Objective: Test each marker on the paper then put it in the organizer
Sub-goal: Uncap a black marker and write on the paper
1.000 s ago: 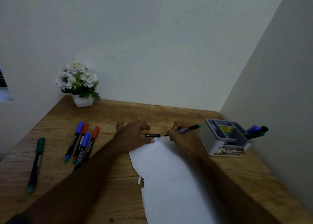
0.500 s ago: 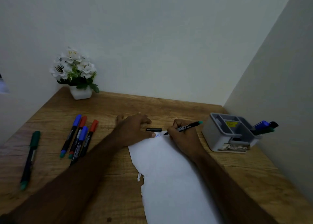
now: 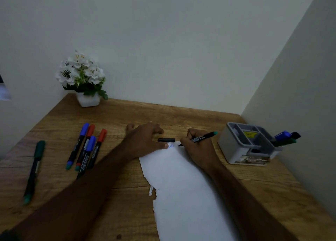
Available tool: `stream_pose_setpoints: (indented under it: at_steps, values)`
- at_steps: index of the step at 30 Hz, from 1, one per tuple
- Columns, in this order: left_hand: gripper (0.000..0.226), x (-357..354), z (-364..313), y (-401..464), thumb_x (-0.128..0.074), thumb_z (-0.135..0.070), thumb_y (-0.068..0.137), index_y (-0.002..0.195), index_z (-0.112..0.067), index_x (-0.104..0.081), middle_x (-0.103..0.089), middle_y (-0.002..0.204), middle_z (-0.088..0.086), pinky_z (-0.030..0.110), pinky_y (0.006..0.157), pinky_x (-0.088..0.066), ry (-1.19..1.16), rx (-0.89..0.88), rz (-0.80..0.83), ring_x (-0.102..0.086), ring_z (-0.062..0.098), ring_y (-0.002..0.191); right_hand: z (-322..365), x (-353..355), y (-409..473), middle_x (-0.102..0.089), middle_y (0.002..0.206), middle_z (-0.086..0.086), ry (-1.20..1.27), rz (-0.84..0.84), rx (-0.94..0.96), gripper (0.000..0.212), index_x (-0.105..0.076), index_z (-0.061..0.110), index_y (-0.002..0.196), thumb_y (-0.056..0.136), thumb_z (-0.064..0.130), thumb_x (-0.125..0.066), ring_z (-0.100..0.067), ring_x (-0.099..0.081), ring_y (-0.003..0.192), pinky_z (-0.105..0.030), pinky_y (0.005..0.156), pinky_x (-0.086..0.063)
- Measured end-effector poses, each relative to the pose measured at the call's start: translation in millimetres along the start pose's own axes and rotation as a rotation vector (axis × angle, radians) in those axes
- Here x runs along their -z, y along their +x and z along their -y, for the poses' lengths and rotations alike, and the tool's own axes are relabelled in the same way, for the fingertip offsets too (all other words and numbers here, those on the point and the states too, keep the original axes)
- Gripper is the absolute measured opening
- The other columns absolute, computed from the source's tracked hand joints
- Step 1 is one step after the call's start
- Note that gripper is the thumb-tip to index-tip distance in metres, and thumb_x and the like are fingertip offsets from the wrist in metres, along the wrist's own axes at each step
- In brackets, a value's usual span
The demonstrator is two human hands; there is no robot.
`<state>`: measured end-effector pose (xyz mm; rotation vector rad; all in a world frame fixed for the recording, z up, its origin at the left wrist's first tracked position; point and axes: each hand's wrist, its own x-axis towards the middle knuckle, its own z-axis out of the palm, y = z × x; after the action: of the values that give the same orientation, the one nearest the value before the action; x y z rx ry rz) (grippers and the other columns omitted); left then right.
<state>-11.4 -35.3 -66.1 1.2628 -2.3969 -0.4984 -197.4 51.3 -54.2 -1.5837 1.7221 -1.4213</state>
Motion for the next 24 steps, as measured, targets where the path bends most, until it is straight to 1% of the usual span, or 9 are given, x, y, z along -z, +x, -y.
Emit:
stream_pose_setpoints:
  at_steps: [6,10,17,21,24]
  values:
    - [0.059,-0.7,1.4,1.1,-0.063,-0.068,0.075,0.126,-0.038,-0.055,-0.042,0.149,-0.012,0.056,0.113,-0.006,0.005,0.003,-0.008,-0.026,0.010,0.144,-1.0,-1.7,1.0,-0.046,0.048,0.013,-0.003,0.012,0.000,0.040,-0.043,0.021,0.051,0.078,-0.002,-0.064,-0.001,-0.038,0.046,-0.013,0.045,-0.032]
    - [0.060,-1.5,1.6,1.6,-0.062,-0.068,0.075,0.127,-0.038,-0.055,-0.042,0.150,-0.013,0.055,0.113,-0.005,0.004,0.002,-0.005,-0.027,0.010,0.144,-3.0,0.5,1.5,-0.045,0.048,0.012,0.007,-0.002,0.001,0.039,-0.043,0.019,0.052,0.077,-0.002,-0.063,-0.001,-0.038,0.046,-0.014,0.044,-0.032]
    - [0.058,-1.5,1.9,1.6,-0.063,-0.068,0.074,0.124,-0.039,-0.056,-0.043,0.148,-0.014,0.055,0.114,-0.008,-0.004,0.001,-0.020,-0.027,0.009,0.143,-3.4,0.3,2.8,-0.041,0.045,0.015,-0.003,-0.014,0.021,0.048,-0.039,0.026,0.046,0.076,-0.003,-0.062,-0.001,-0.036,0.046,-0.013,0.045,-0.029]
    - [0.058,-1.3,1.8,1.8,-0.064,-0.067,0.074,0.124,-0.038,-0.057,-0.044,0.148,-0.014,0.055,0.114,-0.008,-0.002,0.004,-0.020,-0.028,0.009,0.143,-3.7,-1.1,3.4,-0.043,0.046,0.015,-0.014,-0.010,0.015,0.043,-0.040,0.024,0.050,0.076,-0.001,-0.063,-0.001,-0.036,0.046,-0.014,0.044,-0.029]
    - [0.058,-1.2,2.0,1.7,-0.064,-0.067,0.074,0.123,-0.038,-0.057,-0.044,0.148,-0.014,0.055,0.113,-0.008,-0.014,0.008,-0.019,-0.029,0.009,0.143,-2.9,-1.1,3.5,-0.042,0.048,0.013,-0.024,-0.018,0.019,0.039,-0.041,0.018,0.053,0.077,-0.002,-0.063,-0.002,-0.035,0.047,-0.015,0.045,-0.029]
